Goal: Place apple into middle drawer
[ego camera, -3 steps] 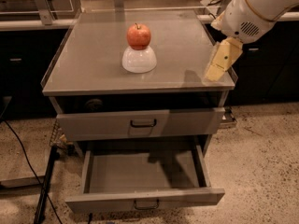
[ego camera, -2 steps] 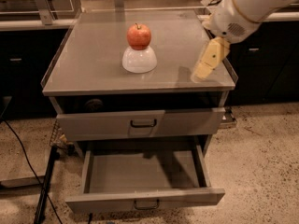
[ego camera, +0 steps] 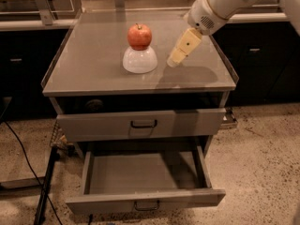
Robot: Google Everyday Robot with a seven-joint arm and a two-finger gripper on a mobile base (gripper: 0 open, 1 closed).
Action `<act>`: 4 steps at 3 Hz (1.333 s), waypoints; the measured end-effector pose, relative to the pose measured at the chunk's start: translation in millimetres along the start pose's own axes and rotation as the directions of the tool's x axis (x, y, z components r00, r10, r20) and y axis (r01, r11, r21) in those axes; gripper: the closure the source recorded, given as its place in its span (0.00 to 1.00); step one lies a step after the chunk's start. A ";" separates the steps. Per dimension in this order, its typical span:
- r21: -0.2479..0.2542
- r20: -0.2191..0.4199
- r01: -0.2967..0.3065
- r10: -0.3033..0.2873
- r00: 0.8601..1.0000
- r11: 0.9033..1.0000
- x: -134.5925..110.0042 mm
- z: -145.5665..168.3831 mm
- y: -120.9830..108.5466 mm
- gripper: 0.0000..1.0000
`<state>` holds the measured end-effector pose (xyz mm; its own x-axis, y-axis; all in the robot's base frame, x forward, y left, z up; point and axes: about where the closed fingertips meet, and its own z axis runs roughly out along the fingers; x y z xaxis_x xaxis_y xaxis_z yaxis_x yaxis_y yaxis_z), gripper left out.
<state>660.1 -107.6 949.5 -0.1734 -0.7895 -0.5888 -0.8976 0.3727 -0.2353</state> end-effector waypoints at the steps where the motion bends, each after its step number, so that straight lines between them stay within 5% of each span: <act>1: -0.006 0.059 -0.045 0.046 0.997 0.999 -14.6 20.2 -19.9 0.00; 4: -0.056 0.147 -0.133 0.140 0.979 0.989 -43.5 67.5 -45.0 0.00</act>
Offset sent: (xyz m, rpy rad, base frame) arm 0.0784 0.0382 -0.0046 0.1957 0.0266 -0.0552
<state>735.4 -57.2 933.5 -0.2360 -0.6489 -0.7234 -0.8877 0.4469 -0.1112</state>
